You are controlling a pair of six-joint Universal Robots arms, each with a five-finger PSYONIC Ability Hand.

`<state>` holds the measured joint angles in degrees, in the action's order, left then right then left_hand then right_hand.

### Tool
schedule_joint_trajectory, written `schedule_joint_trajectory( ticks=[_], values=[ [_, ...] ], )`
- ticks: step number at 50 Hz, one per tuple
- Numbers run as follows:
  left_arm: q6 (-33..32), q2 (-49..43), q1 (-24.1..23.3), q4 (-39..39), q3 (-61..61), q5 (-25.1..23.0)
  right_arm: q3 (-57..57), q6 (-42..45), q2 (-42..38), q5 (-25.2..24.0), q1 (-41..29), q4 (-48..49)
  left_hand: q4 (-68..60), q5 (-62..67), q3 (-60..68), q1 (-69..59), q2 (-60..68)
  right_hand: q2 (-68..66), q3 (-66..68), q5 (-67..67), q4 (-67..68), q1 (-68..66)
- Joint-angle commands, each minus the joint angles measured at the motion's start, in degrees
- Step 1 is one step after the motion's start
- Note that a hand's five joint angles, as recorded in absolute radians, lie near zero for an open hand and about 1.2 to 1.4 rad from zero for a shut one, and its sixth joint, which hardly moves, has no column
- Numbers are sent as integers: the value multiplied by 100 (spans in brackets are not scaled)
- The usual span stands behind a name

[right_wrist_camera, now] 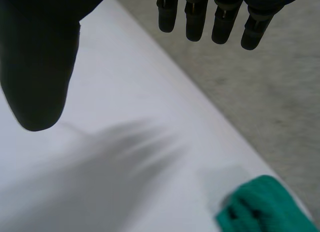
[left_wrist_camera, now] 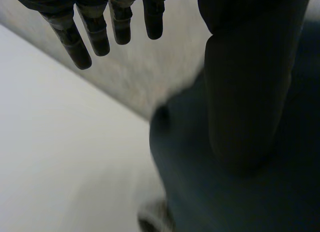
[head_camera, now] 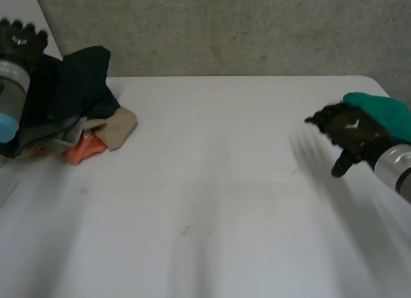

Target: Fold the laundry.

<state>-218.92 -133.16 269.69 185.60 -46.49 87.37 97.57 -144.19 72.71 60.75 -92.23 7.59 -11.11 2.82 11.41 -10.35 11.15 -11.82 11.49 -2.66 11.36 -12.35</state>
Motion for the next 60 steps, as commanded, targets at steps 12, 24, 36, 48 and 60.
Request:
schedule_joint_trajectory(
  ticks=[12, 24, 36, 48, 60],
  values=[
    [673, 190, -319, 467, -157, -563, 324, 233, 190, 209, -199, -3, -6889, 6718, 6859, -6965, 6885, 182, -149, 266, -136, 235],
    [2749, 2250, -2024, 767, -1836, -607, 324, -645, 656, 596, -199, 41, -6889, 6718, 6859, -6965, 6885, 182, -149, 266, -136, 235],
    [3625, 442, -3967, -76, -1513, -1, 184, -1437, 920, 736, -23, -20, -6889, 6718, 6859, -6965, 6885, 182, -149, 266, -136, 235],
    [4324, 878, -3889, -1166, -1485, -97, 175, -1507, 859, 728, -93, -354, -79, -92, 49, -155, 75, 182, -149, 266, -136, 235],
    [1978, 2127, -2360, -1290, -2505, -491, 192, -1955, 367, 649, -831, -855, 106, -277, -137, 31, -110, 182, -149, 266, -136, 235]
  ],
)
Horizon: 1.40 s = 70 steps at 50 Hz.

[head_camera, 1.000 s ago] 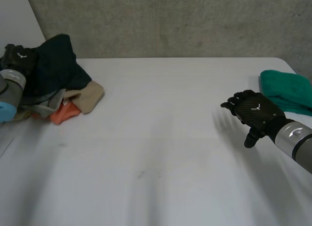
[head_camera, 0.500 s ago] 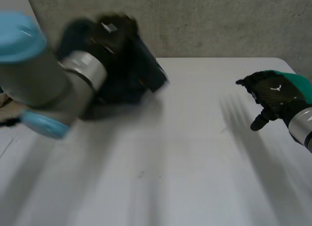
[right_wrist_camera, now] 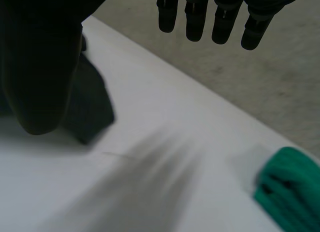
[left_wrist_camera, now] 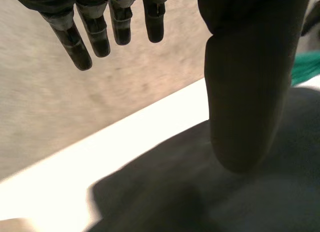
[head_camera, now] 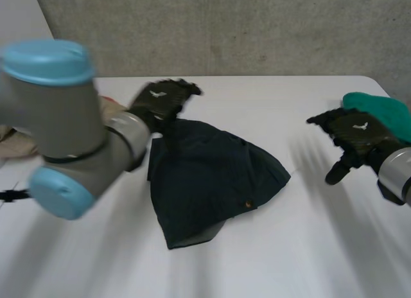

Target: Fold the laundry.

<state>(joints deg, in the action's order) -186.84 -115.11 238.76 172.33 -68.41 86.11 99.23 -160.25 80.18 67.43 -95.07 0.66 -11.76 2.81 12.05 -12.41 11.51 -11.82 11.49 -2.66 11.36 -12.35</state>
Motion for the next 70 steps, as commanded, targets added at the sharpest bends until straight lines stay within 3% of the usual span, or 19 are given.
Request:
schedule_joint_trajectory(
  ticks=[1, 6, 10, 15, 17, 20, 22, 25, 26, 30, 32, 40, 47, 52, 55, 58, 59, 66, 70],
  values=[
    [-1345, 296, 829, 29, -296, -506, 43, -392, -432, -19, -609, -145, 172, -276, -201, 237, -147, 182, -149, 266, -136, 235],
    [-2004, -448, 1436, 20, -173, -1612, 44, -647, -933, 42, -1083, 205, 155, -260, -184, 220, -130, 182, -149, 266, -136, 235],
    [-2304, -1151, 1419, 11, 186, -2254, 52, -753, -1188, 164, -1364, 662, 138, -243, -167, 203, -113, 182, -149, 266, -136, 235],
    [-2577, -1874, 1340, 11, 556, -2555, 9, -753, -1443, 762, -1620, 1173, 105, -209, -134, 170, -80, 108, -75, 192, -62, 161],
    [-2638, -2024, 1244, 11, 671, -2573, -61, -709, -1566, 1121, -1716, 1410, -29, -76, 0, 36, 54, -679, 712, -595, 726, -626],
    [-2674, -2182, 1007, 20, 794, -2581, -185, -700, -1681, 1334, -1752, 1534, -1152, 1048, 1124, -1087, 1178, -1908, 1941, -1824, 1955, -1855],
    [-2665, -2218, 883, 38, 829, -2547, -386, -674, -1821, 1448, -1752, 1543, -4172, 4067, 4143, -4107, 4197, -3437, 3470, -3353, 3483, -3384],
    [-2612, -2200, 830, 160, 899, -2407, -703, -665, -1944, 1431, -1734, 1543, -6814, 6709, 6785, -6749, 6839, -6077, 6110, -5993, 6124, -6024],
    [-2604, -2192, 813, 187, 908, -2336, -790, -648, -1979, 1431, -1734, 1534, -6823, 6719, 6795, -6758, 6849, -6716, 6750, -6632, 6763, -6664],
    [-2507, -2095, 593, 310, 865, -1704, -1458, -455, -2190, 1431, -1734, 1490, -6824, 6719, 6795, -6759, 6849, -6818, 6851, -6734, 6864, -6765],
    [-2157, -1614, 357, 293, 742, -1291, -2177, -87, -2392, 1414, -1734, 1359, -6824, 6719, 6795, -6759, 6849, -6818, 6851, -6734, 6864, -6765],
    [-760, -646, -363, 450, 83, -536, -4171, 705, -3199, 1344, -1717, 1323, -6824, 6719, 6795, -6759, 6849, -6818, 6851, -6734, 6864, -6765],
    [-30, -723, -1198, 662, -67, 484, -4930, 846, -3973, 747, -1699, 1629, -6824, 6719, 6795, -6759, 6849, -6818, 6851, -6734, 6864, -6765],
    [226, -1189, -1525, 671, 21, 626, -4835, 1049, -4326, 438, -1699, 2149, -6824, 6719, 6795, -6759, 6849, -6818, 6851, -6734, 6864, -6765],
    [288, -1242, -1613, 671, 30, 653, -4563, 1154, -4344, 315, -1690, 2316, -4784, 4679, 4755, -4719, 4809, -6818, 6851, -6734, 6864, -6765],
    [262, -1190, -1604, 653, 21, 679, -4395, 1154, -4187, 385, -1673, 2325, -3013, 2909, 2985, -2948, 3039, -2920, 2953, -2836, 2967, -2867],
    [210, -1059, -1596, 636, -5, 679, -4264, 1137, -3951, 437, -1638, 2299, -2108, 2004, 2079, -2043, 2133, -173, 207, -89, 220, -121],
    [165, -31, -1034, 592, -479, 636, -3447, 1110, -2632, 956, -1207, 1746, -906, 801, 877, -841, 931, 182, -149, 266, -136, 235],
    [-45, 681, -551, 583, -998, 495, -3104, 1102, -1771, 1272, -1058, 327, -570, 465, 541, -505, 595, 182, -149, 266, -136, 235]
  ],
)
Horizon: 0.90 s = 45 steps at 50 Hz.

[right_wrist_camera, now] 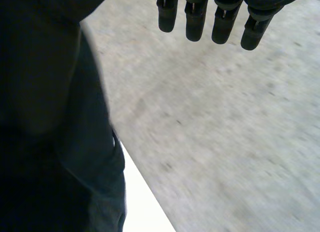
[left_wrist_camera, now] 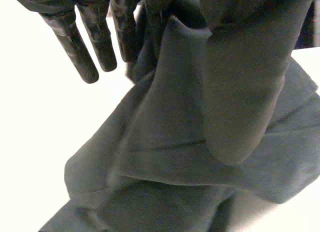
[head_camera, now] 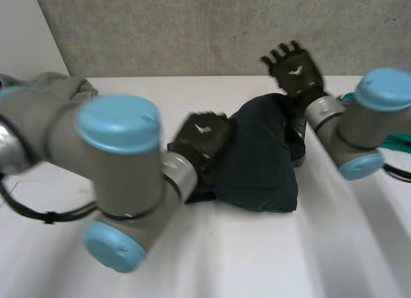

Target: Fold the laundry.

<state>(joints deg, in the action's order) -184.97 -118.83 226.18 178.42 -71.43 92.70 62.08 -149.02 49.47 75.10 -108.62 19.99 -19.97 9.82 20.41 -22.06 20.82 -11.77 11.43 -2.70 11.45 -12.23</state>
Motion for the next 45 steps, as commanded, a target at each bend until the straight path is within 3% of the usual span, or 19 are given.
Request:
schedule_joint_trajectory(
  ticks=[1, 8, 13, 18, 23, 29, 39, 45],
  values=[
    [-354, 1211, 847, -18, -853, -243, 638, -22, 1424, 549, 332, -1908, 385, -371, -429, 594, -470, 177, -143, 270, -145, 223],
    [-847, 1415, 1787, 17, -1285, -1085, 1173, -819, 2346, 638, 649, -3964, 689, -675, -733, 898, -774, 177, -143, 270, -145, 223],
    [-1014, 1248, 2395, 44, -1268, -2035, 1929, -1279, 2936, 506, 676, -4249, 656, -641, -700, 865, -741, 177, -143, 270, -145, 223],
    [-1190, 362, 2677, 70, -1049, -2748, 2834, -1332, 3490, 208, 649, -4257, 538, -524, -582, 747, -624, -66, 100, 27, 98, -20],
    [-1559, -158, 2695, -97, -846, -2846, 3810, -1367, 3754, -30, 526, -3854, 118, -104, -162, 327, -203, -302, 336, -210, 334, -256],
    [-1717, -430, 2703, -62, -864, -2837, 4646, -1516, 3536, 66, -9, -2229, -84, 99, 40, 124, -1, -655, 689, -562, 687, -609],
    [-1735, -1256, 2581, 387, -284, -2811, 4603, -1499, 2376, 953, -906, -954, -570, 584, 526, -361, 485, -1194, 1228, -1101, 1226, -1148],
    [-1726, -1512, 2440, 387, -11, -2793, 4532, -1429, 1813, 1121, -1170, -259, -1579, 1594, 1535, -1370, 1494, -1697, 1731, -1604, 1729, -1651]
  ],
)
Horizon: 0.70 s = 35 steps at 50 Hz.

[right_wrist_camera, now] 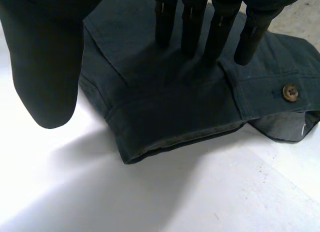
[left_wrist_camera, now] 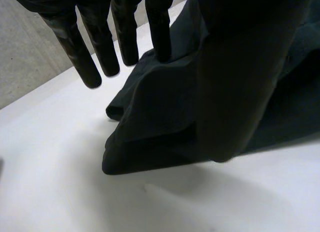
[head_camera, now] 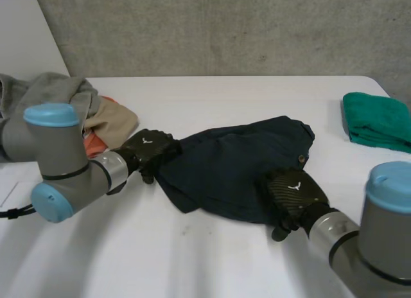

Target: Fold the laundry.

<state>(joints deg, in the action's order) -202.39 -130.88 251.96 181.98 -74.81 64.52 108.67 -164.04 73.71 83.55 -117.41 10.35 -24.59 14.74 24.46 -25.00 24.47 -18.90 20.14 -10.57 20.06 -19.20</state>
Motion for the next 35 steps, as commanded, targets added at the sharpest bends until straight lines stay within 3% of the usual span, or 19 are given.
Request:
schedule_joint_trajectory(
  ticks=[1, 5, 6, 8, 15, 22, 29, 35],
  values=[
    [16, -342, -147, 30, 344, 34, -162, 83, -699, 285, -334, 792, -1503, 1488, 1515, -1461, 1514, -1218, 1095, -1052, 1103, -1189],
    [16, -456, -164, 39, 485, 209, -346, 232, -937, 486, -414, 1118, -4477, 4462, 4489, -4435, 4489, -3451, 3328, -3284, 3335, -3421],
    [16, -465, -199, 39, 529, 314, -443, 320, -981, 600, -414, 1153, -5483, 5468, 5495, -5441, 5495, -4923, 4800, -4757, 4808, -4894],
    [16, -465, -252, 39, 555, 403, -549, 390, -973, 732, -414, 1145, -5541, 5526, 5554, -5500, 5553, -6105, 5981, -5938, 5989, -6075],
    [16, -141, -481, 4, 573, 903, -962, 838, -640, 970, -370, 864, -5541, 5526, 5554, -5500, 5553, -6110, 5986, -5943, 5994, -6080],
    [95, 1667, -498, -162, 187, 1273, -1892, 1419, 793, 953, -300, -584, -5541, 5526, 5554, -5500, 5553, -6110, 5986, -5943, 5994, -6080],
    [69, 3540, -489, -304, -235, 1317, -3569, 1524, 1005, 927, 192, -2166, -5541, 5526, 5554, -5500, 5553, -6110, 5986, -5943, 5994, -6080],
    [69, 4237, -498, -549, -306, 1352, -4433, 1691, 1075, 935, 368, -2731, -5541, 5526, 5554, -5500, 5553, -6110, 5986, -5943, 5994, -6080]
  ],
)
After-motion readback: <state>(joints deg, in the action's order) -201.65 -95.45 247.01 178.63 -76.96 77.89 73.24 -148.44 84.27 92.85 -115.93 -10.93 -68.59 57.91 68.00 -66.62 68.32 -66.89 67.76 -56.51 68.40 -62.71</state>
